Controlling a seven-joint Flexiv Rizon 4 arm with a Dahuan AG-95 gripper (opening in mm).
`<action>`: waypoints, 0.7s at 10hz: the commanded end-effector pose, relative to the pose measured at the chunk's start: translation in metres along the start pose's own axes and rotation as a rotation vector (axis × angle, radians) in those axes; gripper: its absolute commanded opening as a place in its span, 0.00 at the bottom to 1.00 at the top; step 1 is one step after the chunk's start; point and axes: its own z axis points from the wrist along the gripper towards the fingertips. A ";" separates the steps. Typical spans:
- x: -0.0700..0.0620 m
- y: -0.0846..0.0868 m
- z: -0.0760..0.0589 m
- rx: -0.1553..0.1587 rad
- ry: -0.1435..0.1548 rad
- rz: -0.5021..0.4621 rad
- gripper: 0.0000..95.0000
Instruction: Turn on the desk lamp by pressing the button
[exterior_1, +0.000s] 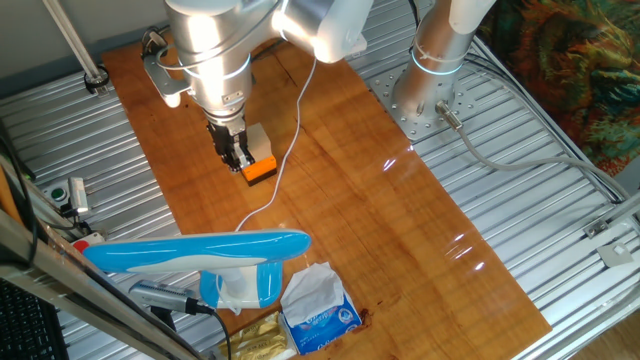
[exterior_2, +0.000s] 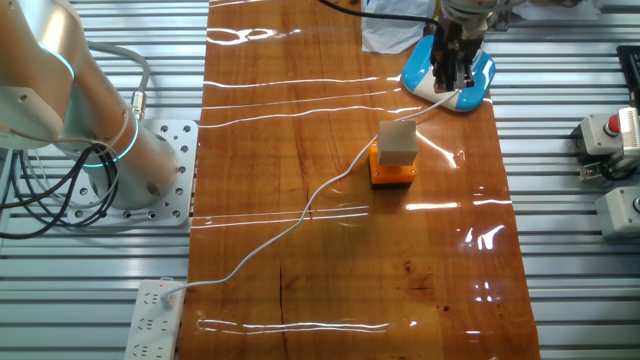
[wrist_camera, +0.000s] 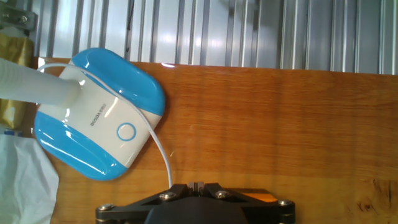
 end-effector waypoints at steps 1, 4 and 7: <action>0.001 0.000 -0.001 0.000 0.003 -0.004 0.00; 0.001 0.000 -0.001 0.000 0.004 -0.015 0.00; 0.001 0.000 -0.001 0.001 0.004 -0.020 0.00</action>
